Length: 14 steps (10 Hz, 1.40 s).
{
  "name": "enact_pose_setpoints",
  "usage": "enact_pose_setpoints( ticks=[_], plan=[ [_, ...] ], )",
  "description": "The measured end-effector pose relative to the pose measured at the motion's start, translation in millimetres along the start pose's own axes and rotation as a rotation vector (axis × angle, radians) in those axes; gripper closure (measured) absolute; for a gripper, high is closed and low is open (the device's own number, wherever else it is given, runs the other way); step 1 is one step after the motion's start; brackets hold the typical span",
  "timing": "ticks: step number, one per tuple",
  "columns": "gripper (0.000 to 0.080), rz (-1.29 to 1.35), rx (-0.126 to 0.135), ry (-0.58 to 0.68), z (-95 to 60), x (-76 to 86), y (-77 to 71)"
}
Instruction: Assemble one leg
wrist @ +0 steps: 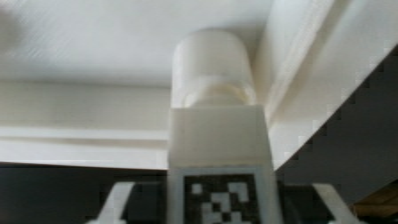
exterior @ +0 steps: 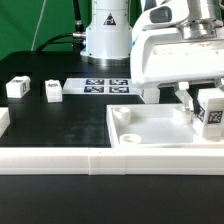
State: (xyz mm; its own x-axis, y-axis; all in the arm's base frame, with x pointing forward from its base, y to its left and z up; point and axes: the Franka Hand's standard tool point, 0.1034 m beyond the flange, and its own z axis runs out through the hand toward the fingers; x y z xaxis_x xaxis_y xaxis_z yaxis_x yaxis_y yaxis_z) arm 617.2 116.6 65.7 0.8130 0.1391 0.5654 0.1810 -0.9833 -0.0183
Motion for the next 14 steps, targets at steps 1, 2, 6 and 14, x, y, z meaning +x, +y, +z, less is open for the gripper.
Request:
enact_pose_setpoints(
  ticks=[1,2,6,14],
  plan=[
    [0.0509,0.011,-0.005,0.013,0.3,0.2,-2.9],
    [0.0509,0.016,-0.008,0.011,0.6,0.6,-3.6],
    [0.0467,0.017,-0.006,-0.014,2.4,-1.5,-4.0],
    [0.015,0.027,0.0,-0.025,-12.3,16.6,-3.1]
  ],
)
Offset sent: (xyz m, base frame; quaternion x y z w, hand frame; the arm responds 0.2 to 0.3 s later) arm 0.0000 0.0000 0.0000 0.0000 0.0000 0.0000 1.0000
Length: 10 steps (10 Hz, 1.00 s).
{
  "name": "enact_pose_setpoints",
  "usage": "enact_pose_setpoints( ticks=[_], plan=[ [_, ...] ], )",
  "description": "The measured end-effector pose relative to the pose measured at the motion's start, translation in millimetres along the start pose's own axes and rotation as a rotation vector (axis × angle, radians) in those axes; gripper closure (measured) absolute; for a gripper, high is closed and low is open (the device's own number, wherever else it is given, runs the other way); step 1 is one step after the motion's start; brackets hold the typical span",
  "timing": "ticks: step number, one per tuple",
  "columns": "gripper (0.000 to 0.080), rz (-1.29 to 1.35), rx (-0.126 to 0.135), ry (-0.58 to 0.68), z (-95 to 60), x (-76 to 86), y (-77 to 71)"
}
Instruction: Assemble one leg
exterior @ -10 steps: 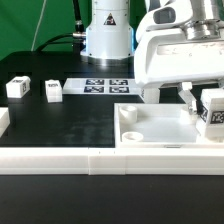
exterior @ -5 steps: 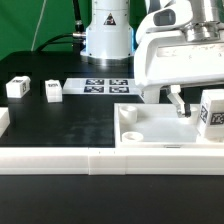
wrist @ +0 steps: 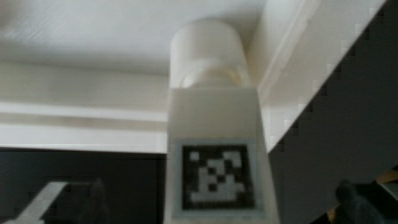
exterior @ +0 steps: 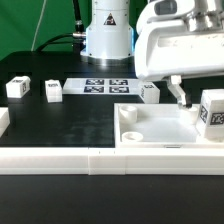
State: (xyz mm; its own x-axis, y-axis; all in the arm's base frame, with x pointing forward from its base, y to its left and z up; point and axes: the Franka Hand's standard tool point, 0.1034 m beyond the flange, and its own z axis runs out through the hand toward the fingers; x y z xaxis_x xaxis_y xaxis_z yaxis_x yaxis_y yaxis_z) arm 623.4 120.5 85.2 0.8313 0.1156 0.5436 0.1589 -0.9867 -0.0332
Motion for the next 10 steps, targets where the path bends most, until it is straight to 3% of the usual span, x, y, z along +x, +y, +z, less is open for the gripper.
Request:
enact_pose_setpoints(
  ticks=[2,5,7,9,10],
  plan=[
    [0.015,0.008,0.003,-0.007,-8.2,14.6,4.8],
    [0.015,0.011,0.014,-0.055,-4.7,8.5,1.8],
    [0.015,0.019,0.057,-0.255,1.8,1.2,-2.7],
    [0.015,0.026,0.092,-0.398,2.5,10.9,-3.4],
    [0.015,0.024,0.113,-0.506,1.2,4.6,-5.9]
  ],
)
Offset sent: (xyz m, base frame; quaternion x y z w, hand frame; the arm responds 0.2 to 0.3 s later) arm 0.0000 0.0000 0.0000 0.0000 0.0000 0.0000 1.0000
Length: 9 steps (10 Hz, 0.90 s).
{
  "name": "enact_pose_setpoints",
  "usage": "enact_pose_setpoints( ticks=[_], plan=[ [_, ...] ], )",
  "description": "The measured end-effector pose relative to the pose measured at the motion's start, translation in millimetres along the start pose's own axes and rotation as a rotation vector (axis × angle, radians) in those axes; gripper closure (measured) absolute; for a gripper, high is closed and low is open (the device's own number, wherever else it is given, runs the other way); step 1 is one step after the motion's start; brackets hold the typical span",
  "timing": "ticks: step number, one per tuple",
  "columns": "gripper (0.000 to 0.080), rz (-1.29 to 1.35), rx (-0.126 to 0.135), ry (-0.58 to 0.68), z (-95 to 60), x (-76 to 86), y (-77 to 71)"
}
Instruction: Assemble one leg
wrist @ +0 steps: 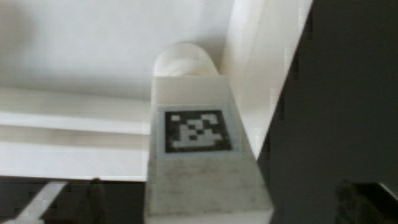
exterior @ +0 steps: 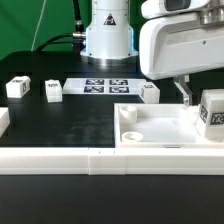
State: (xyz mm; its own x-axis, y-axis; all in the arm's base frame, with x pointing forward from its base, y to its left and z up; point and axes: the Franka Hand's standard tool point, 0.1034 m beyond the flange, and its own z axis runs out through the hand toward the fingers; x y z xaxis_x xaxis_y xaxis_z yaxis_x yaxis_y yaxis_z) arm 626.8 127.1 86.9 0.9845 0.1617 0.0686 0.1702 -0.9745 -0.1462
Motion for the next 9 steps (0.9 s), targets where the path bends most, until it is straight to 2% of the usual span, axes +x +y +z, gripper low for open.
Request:
enact_pose_setpoints(
  ticks=[2,3,4,5,7,9],
  plan=[
    [0.015,-0.014,0.022,-0.158,-0.8,3.3,-1.9],
    [0.015,-0.014,0.021,-0.151,-0.2,4.9,-1.0],
    [0.0198,-0.014,0.019,-0.139,0.7,5.4,0.4],
    [0.0198,-0.014,0.019,-0.139,1.0,5.3,0.4],
    [0.0472,-0.014,0.017,-0.138,0.8,5.7,1.3],
    [0.0488,-0.011,0.017,-0.137,0.4,6.0,3.0]
  ],
)
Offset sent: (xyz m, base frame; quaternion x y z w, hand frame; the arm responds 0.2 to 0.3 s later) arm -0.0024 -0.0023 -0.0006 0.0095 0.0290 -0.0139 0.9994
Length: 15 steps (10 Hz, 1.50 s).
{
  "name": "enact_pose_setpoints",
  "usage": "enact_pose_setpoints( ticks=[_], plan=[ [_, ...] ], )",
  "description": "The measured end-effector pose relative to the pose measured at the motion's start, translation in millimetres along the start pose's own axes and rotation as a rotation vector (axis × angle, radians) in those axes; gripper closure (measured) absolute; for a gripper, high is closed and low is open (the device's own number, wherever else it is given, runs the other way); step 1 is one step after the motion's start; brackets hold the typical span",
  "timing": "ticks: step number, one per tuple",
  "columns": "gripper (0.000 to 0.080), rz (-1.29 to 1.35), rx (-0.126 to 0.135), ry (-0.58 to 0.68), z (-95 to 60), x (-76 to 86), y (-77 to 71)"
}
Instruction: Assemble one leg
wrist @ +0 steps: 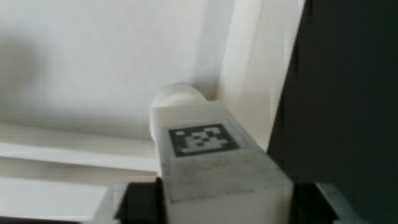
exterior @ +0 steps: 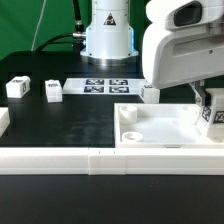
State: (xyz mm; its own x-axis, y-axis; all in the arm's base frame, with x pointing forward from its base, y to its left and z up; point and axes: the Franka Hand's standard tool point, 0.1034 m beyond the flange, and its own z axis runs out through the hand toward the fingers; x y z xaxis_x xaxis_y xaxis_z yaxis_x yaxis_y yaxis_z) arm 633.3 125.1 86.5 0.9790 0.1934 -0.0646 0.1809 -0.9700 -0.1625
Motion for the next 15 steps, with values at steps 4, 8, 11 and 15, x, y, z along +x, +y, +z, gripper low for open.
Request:
enact_pose_setpoints(
  ticks=[4,8,11,15],
  plan=[
    [0.0488,0.185,0.013,0.019,-0.1,0.6,2.0],
    [0.0489,0.654,0.021,0.07,-0.2,-0.1,1.2],
    [0.0489,0.994,0.064,0.136,-0.5,5.2,4.4],
    [0.0489,1.435,0.167,0.172,-0.8,4.2,9.1]
  ],
)
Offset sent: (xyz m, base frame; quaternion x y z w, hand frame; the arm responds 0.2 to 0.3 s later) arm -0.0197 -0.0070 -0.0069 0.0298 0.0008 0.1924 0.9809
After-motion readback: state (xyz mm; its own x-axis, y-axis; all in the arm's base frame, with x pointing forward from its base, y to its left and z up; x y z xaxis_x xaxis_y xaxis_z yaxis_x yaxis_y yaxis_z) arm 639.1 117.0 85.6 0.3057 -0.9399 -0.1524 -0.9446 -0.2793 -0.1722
